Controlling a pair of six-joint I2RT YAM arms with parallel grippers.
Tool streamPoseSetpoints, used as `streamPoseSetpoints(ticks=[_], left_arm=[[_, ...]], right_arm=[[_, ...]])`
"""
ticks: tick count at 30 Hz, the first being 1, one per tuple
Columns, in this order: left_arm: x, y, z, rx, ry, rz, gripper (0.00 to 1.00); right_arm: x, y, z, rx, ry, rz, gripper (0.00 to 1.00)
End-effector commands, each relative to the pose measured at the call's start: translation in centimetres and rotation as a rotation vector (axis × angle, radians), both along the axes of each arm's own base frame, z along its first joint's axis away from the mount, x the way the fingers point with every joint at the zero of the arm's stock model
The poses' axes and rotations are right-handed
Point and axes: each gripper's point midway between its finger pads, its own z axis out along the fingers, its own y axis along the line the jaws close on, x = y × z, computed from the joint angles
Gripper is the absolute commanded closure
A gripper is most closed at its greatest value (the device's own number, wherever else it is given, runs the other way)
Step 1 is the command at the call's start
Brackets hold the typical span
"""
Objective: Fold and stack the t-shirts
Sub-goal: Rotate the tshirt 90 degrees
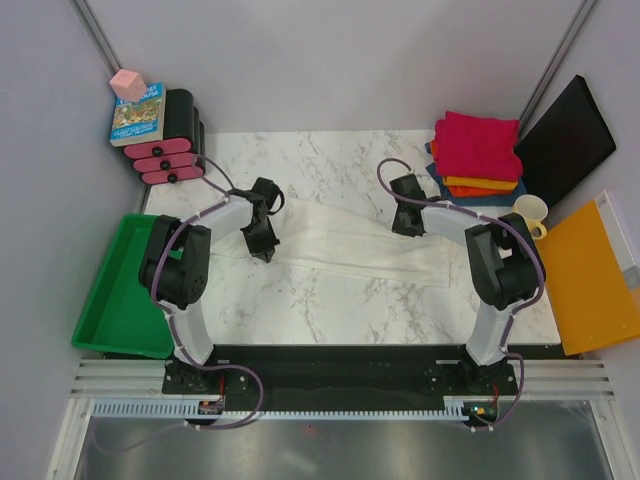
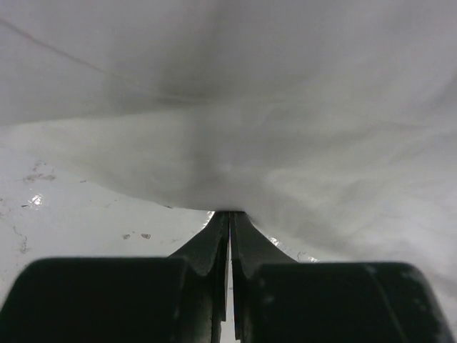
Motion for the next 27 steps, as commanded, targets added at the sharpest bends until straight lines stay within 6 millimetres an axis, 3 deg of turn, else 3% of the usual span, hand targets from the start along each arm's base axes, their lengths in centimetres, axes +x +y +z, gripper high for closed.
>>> streamPoseSetpoints(ticks=[1,3,4,6,8,9,11,15,16,19,22,23,24,26,27], left_arm=[[4.4,-0.1,-2.7,0.006,-0.029,0.022,0.92],[4.9,-0.1,-3.6,0.025,0.009,-0.002,0.92],[6.8,-0.5,-2.6,0.026,-0.025,-0.004,0.92],[7.4,-0.6,-2.8,0.039,0.004,-0.018,0.92],[9.6,-0.9,-3.0,0.059,-0.005,-0.014,0.92],[10.8,-1.3,-1.9,0.055,-0.016,-0.019,0.92],[11.6,-1.7,-2.7,0.052,0.002,-0.023,0.92],[14.6,-3.3,-1.6,0.012,-0.047,-0.033,0.92],[14.8,-3.5,-2.4,0.014,-0.034,-0.038,0.92],[16.5,-5.3,-1.1,-0.008,-0.082,-0.077,0.92],[17.9,-8.0,0.2,-0.038,-0.143,-0.152,0.9],[18.1,-8.9,-0.2,-0.038,-0.148,-0.194,0.89],[19.2,-10.2,1.2,-0.075,-0.194,-0.218,0.88],[20.0,-11.4,1.9,-0.112,-0.22,-0.249,0.86],[20.5,-12.2,2.4,-0.146,-0.239,-0.261,0.86]], right_arm=[[-7.4,-0.2,-2.5,0.016,0.209,0.037,1.0],[-8.9,0.5,-2.6,0.025,0.232,0.064,1.0],[-9.8,0.5,-2.5,0.027,0.239,0.072,1.0],[-10.9,0.8,-2.3,0.022,0.245,0.085,1.0],[-12.4,1.4,-2.1,0.037,0.253,0.103,1.0],[-13.2,1.6,-1.9,0.04,0.256,0.116,1.0],[-14.3,2.1,-2.0,0.06,0.273,0.13,1.0],[-17.6,3.4,-2.3,0.076,0.302,0.184,1.0],[-18.2,3.6,-2.5,0.081,0.313,0.192,1.0],[-20.3,4.5,-3.2,0.106,0.348,0.222,1.0],[-22.0,6.6,-3.7,0.159,0.379,0.297,1.0],[-22.5,7.4,-3.7,0.178,0.392,0.326,1.0],[-22.9,8.3,-3.8,0.175,0.391,0.372,1.0],[-23.8,10.2,-3.8,0.217,0.412,0.442,1.0],[-24.5,12.0,-3.7,0.254,0.43,0.513,1.0]])
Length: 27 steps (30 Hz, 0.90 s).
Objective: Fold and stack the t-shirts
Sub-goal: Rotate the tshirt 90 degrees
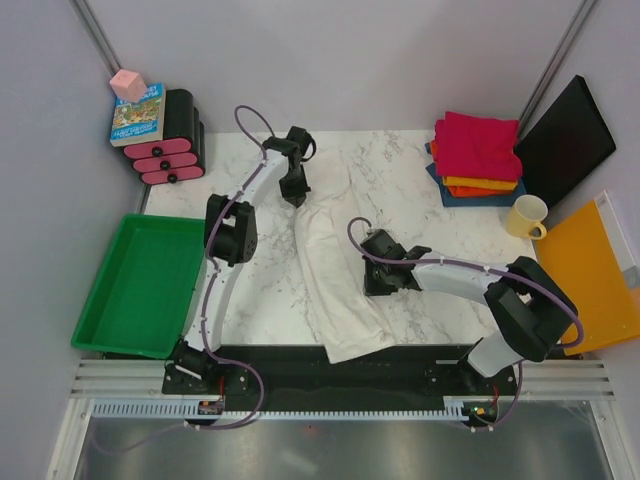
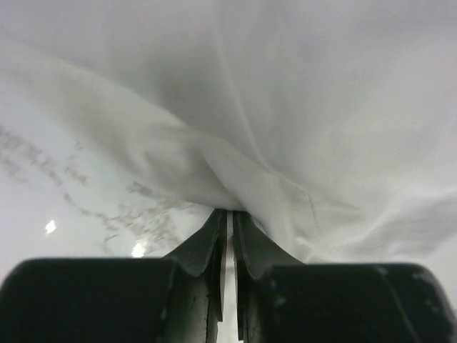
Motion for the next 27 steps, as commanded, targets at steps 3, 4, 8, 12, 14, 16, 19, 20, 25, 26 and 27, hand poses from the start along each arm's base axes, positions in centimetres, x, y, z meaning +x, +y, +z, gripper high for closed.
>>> streamPoseSetpoints(ticks=[3,4,8,12,14,16,19,20,25,26,27], left_arm=[[4.2,-6.6,1.5,-0.21,-0.163,-0.153,0.85],[4.1,-6.8,1.3,-0.219,-0.159,-0.159,0.85],[3.8,-6.4,1.2,-0.206,-0.147,-0.146,0.86],[3.3,-3.0,2.6,-0.065,-0.192,-0.07,0.84],[3.0,-1.4,5.7,-0.031,-0.25,-0.041,0.77],[3.1,-1.0,11.1,-0.062,-0.372,-0.025,0.73],[1.4,-0.3,12.9,-0.082,-0.421,-0.025,0.62],[-0.4,0.2,13.8,-0.083,-0.425,-0.029,0.62],[-6.3,1.4,11.0,-0.043,-0.368,-0.019,0.67],[-8.8,2.3,8.2,0.0,-0.302,-0.013,0.71],[-10.0,2.5,8.6,-0.019,-0.313,-0.003,0.73]], right_arm=[[-7.4,5.9,-2.7,0.069,0.237,0.302,1.0],[-7.4,6.6,-2.6,0.072,0.227,0.345,1.0],[-5.2,7.4,-1.8,0.008,0.143,0.332,1.0],[-0.8,4.7,1.5,-0.082,-0.009,0.164,0.94],[2.1,2.3,4.6,-0.088,-0.116,0.042,0.8],[4.3,0.8,7.5,-0.084,-0.215,-0.031,0.6],[7.9,0.3,12.2,-0.049,-0.36,-0.072,0.3],[9.8,0.7,13.0,-0.037,-0.381,-0.082,0.27],[16.1,1.8,13.1,-0.124,-0.43,-0.105,0.77],[18.4,2.2,13.4,-0.108,-0.469,-0.131,0.94],[19.7,2.5,13.5,-0.089,-0.471,-0.139,1.0]])
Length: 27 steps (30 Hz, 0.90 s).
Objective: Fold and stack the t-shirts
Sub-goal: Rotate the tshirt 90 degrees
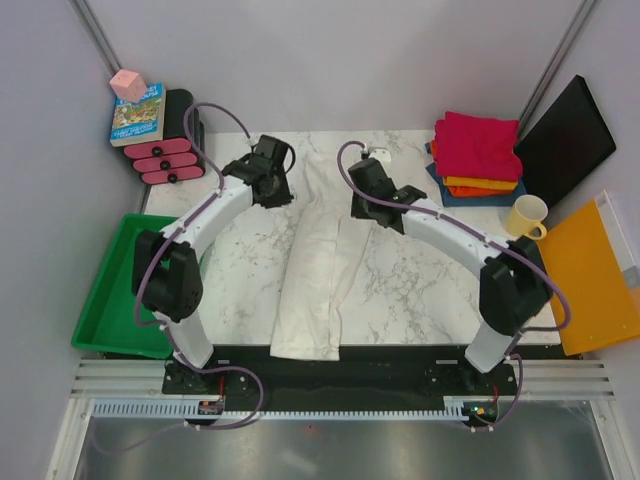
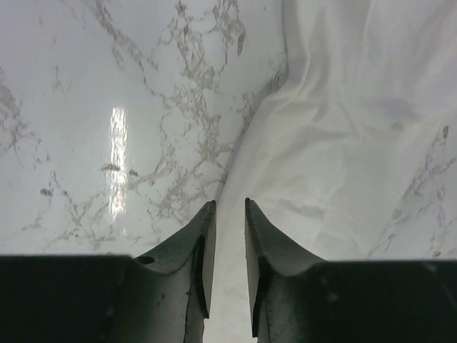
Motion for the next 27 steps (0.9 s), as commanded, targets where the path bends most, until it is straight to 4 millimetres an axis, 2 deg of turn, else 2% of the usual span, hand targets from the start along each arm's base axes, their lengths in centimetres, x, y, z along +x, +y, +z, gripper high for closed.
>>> streamPoseSetpoints(ticks=[1,2,3,4,5,6,7,8,9,10,11,13,18,19,21,22,23,27], left_arm=[[-4.8,0.5,-4.0,0.007,0.03,0.034,0.77],[-7.5,1.1,-6.5,0.008,0.087,0.024,0.78],[-8.3,0.7,-5.7,-0.031,0.05,0.007,0.79],[-9.2,0.1,-5.9,-0.051,0.04,-0.024,0.79],[-10.5,0.1,-7.1,-0.058,0.055,-0.041,0.79],[-11.1,-0.2,-6.7,-0.078,0.039,-0.063,0.79],[-11.8,-0.8,-7.0,-0.076,0.042,-0.113,0.79],[-12.6,-1.3,-7.7,-0.094,0.061,-0.15,0.79],[-13.0,-1.6,-8.1,-0.099,0.076,-0.174,0.79],[-13.4,-1.8,-8.8,-0.097,0.096,-0.202,0.79],[-13.6,-2.1,-9.2,-0.102,0.111,-0.214,0.79],[-13.9,-2.4,-10.1,-0.11,0.141,-0.227,0.8],[-13.9,-4.0,-11.0,-0.152,0.19,-0.267,0.8],[-13.5,-4.4,-10.9,-0.158,0.192,-0.273,0.8],[-13.5,-4.8,-11.7,-0.16,0.222,-0.278,0.8],[-13.0,-5.1,-11.5,-0.163,0.222,-0.278,0.8],[-12.9,-5.3,-11.7,-0.162,0.233,-0.278,0.8],[-12.1,-5.6,-13.1,-0.135,0.278,-0.273,0.81]], right_arm=[[6.1,-0.1,-0.7,-0.047,-0.058,-0.06,1.0],[8.5,0.5,-0.8,-0.04,-0.067,-0.069,1.0],[9.5,0.9,-1.1,-0.036,-0.063,-0.061,1.0],[10.5,1.2,-3.8,-0.063,-0.019,-0.063,1.0],[12.0,1.4,-2.5,-0.049,-0.03,-0.075,1.0],[12.5,1.6,-3.1,-0.048,-0.02,-0.072,1.0],[12.9,2.0,-5.2,-0.056,0.013,-0.055,1.0],[13.8,2.2,-4.9,-0.05,0.006,-0.061,1.0],[14.1,2.2,-5.7,-0.057,0.02,-0.067,1.0],[14.2,2.4,-7.6,-0.066,0.054,-0.059,1.0],[14.4,2.5,-7.7,-0.065,0.064,-0.064,1.0],[14.2,2.6,-9.2,-0.075,0.099,-0.063,1.0],[14.1,2.4,-11.6,-0.086,0.141,-0.062,1.0],[14.0,1.9,-13.1,-0.097,0.172,-0.064,1.0],[14.8,2.1,-13.2,-0.094,0.177,-0.058,1.0],[14.9,1.9,-15.1,-0.108,0.21,-0.056,1.0],[15.8,1.9,-14.6,-0.096,0.206,-0.058,1.0],[17.7,1.2,-16.0,-0.015,0.241,-0.083,0.98]])
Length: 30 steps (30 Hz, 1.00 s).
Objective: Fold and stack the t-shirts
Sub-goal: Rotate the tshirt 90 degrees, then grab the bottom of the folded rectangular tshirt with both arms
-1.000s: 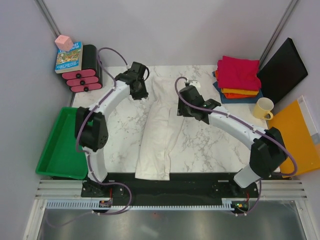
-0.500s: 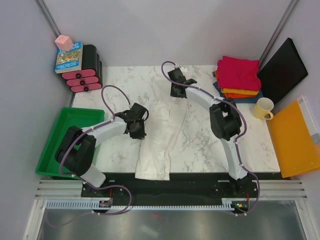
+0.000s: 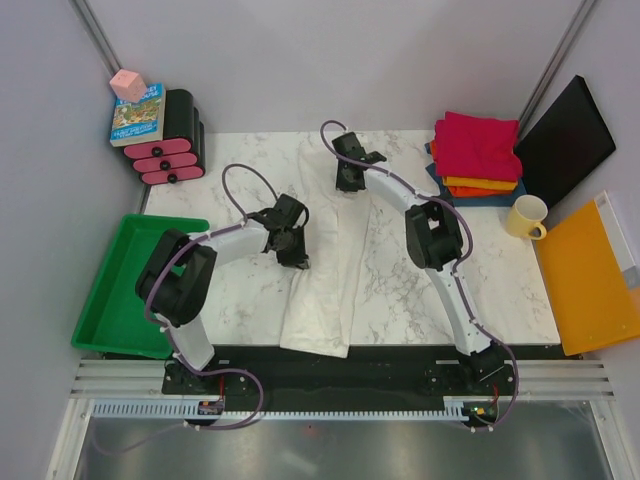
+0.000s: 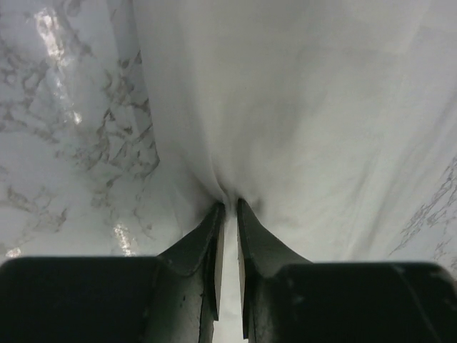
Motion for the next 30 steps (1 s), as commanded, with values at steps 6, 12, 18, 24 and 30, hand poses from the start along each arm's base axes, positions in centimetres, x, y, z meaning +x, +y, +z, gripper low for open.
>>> streamPoseSetpoints(ticks=[6,12,18,24,30], left_arm=[[3.2,-1.5,-0.8,0.044,-0.002,-0.035,0.82],[5.1,-0.4,1.2,0.092,-0.084,0.027,0.8],[5.8,0.5,9.4,0.022,-0.316,0.049,0.62],[2.3,0.7,10.6,-0.048,-0.31,0.016,0.61],[-4.8,2.3,5.2,-0.027,-0.176,0.023,0.69]], right_arm=[[4.0,-2.6,-3.4,0.137,0.058,-0.058,0.92],[5.1,-1.1,0.8,0.227,-0.012,0.003,0.67],[2.9,0.4,14.4,0.26,-0.269,0.037,0.11],[-6.9,-1.1,18.0,0.171,-0.264,0.047,0.1],[-21.0,-3.2,9.5,0.059,-0.1,0.077,0.85]])
